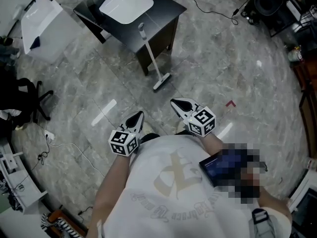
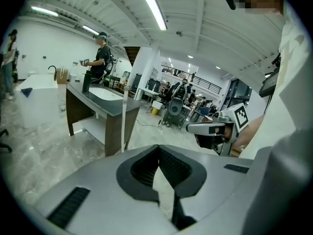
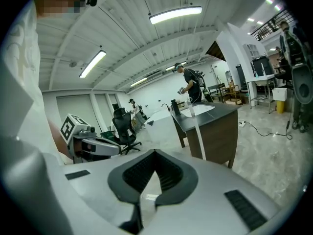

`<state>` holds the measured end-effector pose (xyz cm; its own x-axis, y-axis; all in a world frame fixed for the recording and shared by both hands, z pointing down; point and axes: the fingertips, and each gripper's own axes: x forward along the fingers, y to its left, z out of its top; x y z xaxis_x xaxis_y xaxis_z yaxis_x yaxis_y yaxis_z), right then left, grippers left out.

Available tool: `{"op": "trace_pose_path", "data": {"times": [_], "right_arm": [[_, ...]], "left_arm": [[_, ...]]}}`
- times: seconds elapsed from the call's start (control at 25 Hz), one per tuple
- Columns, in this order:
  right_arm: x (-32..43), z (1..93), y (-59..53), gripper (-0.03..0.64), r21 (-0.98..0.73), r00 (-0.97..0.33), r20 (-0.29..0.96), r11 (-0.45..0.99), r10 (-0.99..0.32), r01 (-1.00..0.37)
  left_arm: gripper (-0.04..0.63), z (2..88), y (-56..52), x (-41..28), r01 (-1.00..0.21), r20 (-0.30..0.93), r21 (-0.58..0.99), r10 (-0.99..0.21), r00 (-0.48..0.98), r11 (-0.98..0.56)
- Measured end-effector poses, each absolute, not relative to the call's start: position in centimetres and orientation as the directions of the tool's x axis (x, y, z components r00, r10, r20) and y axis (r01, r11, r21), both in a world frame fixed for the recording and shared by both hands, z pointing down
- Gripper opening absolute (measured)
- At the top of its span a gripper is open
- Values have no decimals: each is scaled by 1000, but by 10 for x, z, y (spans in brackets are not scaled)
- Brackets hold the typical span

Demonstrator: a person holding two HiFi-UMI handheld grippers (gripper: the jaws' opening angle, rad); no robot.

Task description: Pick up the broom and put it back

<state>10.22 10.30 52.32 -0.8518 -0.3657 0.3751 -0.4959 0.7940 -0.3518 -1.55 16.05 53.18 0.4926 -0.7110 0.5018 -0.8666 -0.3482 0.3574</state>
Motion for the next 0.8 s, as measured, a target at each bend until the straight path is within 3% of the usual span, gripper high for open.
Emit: {"op": "trace_pose_path", "data": {"times": [0.8], "right_arm": [[79, 517, 91, 17, -305, -702, 414, 639, -579, -707]], "left_arm": [[12, 533, 148, -80, -781, 469, 394, -624, 625, -486]]}}
